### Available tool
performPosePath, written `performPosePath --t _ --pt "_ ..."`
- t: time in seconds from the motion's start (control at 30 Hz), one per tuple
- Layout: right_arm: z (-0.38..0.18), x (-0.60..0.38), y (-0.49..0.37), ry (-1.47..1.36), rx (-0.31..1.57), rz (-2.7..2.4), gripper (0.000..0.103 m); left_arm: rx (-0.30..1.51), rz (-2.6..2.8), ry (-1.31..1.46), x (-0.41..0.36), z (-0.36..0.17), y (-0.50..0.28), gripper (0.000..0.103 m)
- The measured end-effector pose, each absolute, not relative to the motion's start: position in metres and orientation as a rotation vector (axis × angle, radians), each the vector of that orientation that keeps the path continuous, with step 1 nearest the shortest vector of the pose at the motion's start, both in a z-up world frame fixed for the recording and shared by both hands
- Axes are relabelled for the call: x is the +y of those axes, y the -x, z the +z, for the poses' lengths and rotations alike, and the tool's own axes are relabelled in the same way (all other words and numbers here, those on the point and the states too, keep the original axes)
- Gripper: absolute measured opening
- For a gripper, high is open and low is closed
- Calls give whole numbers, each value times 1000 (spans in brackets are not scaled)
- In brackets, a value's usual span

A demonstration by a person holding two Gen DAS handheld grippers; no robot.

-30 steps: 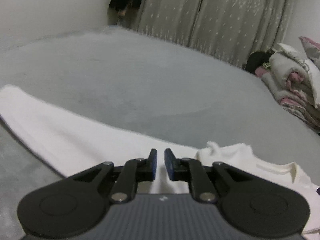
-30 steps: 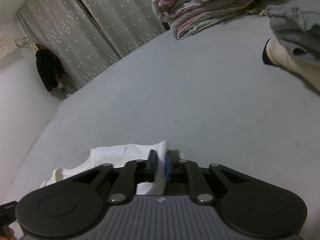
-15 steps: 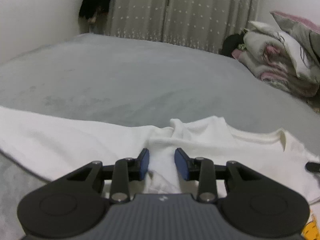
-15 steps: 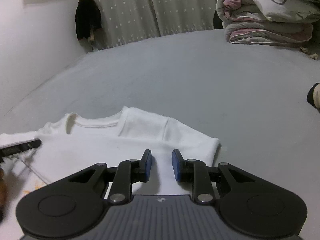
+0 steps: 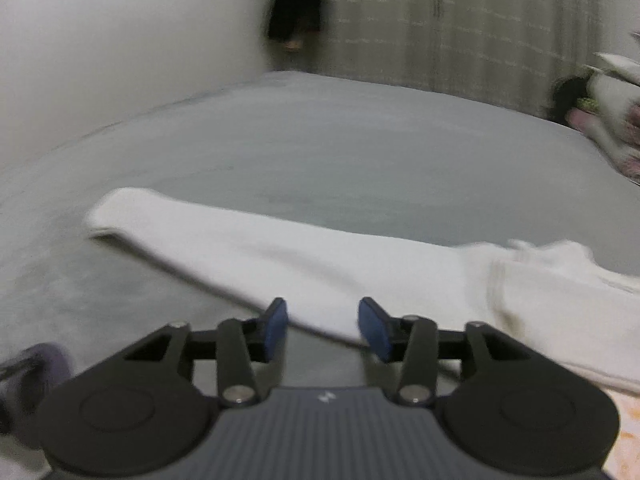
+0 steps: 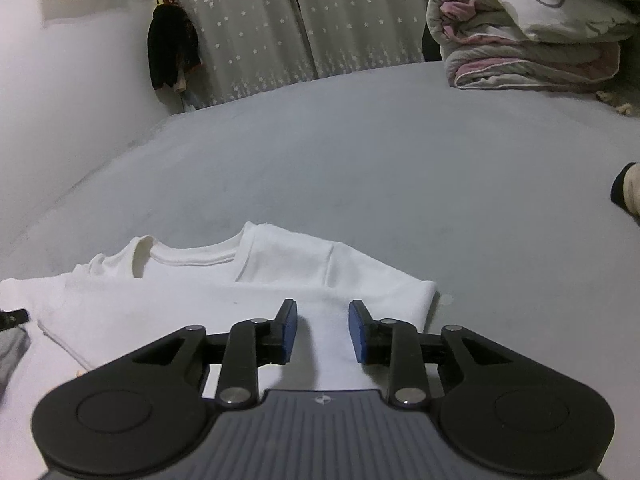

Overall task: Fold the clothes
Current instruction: 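Move the left gripper to the other sleeve cuff and grasp it, then fold the held sleeve across the shirt front with the left gripper, then open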

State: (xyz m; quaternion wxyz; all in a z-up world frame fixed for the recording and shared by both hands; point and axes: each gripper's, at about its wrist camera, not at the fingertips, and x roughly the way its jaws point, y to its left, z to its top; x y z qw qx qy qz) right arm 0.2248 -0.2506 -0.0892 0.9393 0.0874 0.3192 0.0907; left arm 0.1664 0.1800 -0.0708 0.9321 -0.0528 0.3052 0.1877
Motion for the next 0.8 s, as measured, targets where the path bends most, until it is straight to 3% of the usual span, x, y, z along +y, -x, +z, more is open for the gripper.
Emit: performPosePath --t 0.23,0.6,0.67,0.7,0.73,0.8 --pt "-90 -250 -225 -182 650 186 33 576 537 331 240 -82 -162 58" --pt "-91 -249 -227 -174 647 185 34 457 680 502 281 -90 -202 58" --pt "-91 -249 -227 -173 646 184 34 449 713 500 283 -90 -207 53" --pt "-91 -249 -227 -172 646 183 34 440 733 501 282 -89 -208 40" --pt "-91 -249 -227 -172 645 182 34 425 744 507 282 -87 -206 17" --pt "-91 -249 -227 -175 644 182 34 380 741 550 283 -84 -202 10"
